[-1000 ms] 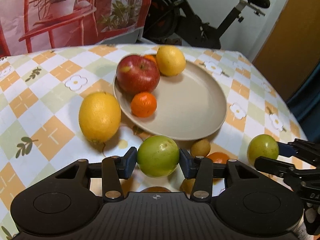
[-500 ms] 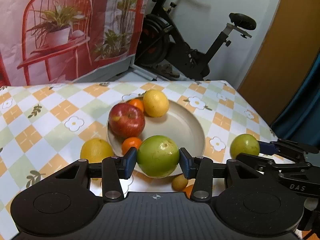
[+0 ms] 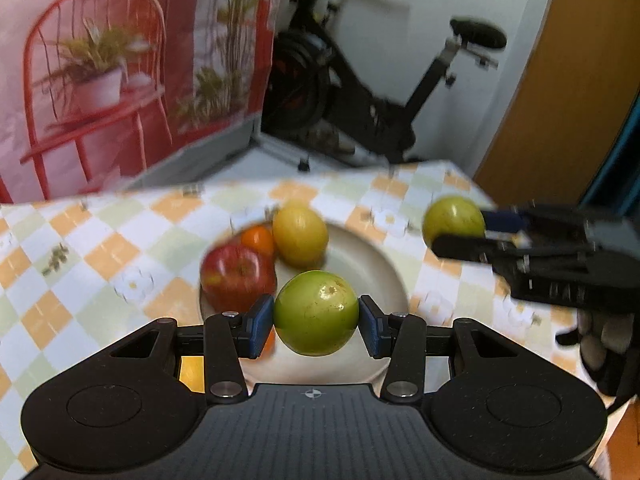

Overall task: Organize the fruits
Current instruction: 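Carry the green apple onto the plate with the left tool while the right tool carries its green apple there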

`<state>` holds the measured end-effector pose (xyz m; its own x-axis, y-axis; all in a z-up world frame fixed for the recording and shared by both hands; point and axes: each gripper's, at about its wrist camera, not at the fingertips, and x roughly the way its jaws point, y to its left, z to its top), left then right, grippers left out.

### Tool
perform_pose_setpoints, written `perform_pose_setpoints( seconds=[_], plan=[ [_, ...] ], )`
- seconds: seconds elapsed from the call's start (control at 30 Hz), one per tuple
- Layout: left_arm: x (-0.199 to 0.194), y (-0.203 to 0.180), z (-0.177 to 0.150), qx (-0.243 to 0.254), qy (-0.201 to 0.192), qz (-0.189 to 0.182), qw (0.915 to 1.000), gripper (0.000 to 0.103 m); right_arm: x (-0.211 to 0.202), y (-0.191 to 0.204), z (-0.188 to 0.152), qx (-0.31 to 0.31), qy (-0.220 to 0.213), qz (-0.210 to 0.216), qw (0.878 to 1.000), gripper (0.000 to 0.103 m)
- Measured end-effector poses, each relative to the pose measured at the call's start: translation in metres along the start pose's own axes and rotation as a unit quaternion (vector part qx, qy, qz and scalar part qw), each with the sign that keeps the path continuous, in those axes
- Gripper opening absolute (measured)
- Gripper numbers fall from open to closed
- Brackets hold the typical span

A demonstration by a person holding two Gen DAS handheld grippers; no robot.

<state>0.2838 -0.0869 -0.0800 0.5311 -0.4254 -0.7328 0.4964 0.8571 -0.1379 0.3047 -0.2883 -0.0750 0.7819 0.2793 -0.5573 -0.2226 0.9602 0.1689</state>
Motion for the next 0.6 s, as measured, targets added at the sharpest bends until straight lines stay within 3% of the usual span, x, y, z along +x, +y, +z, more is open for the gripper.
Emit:
perform_pose_setpoints(
  seconds=[0.23,0.6],
  plan=[
    [0.042,0.008,-0.007,0.006,0.054,0.005,0.9985,0.048,0.055,-0.015,-0.003,0.014,0.058,0.019,0.998,0.043],
    [0.062,0.012,-0.016,0.014,0.088,-0.006,0.996,0.048,0.111,-0.014,-0.011,-0.017,0.103,0.022,0.994,0.043]
  ],
)
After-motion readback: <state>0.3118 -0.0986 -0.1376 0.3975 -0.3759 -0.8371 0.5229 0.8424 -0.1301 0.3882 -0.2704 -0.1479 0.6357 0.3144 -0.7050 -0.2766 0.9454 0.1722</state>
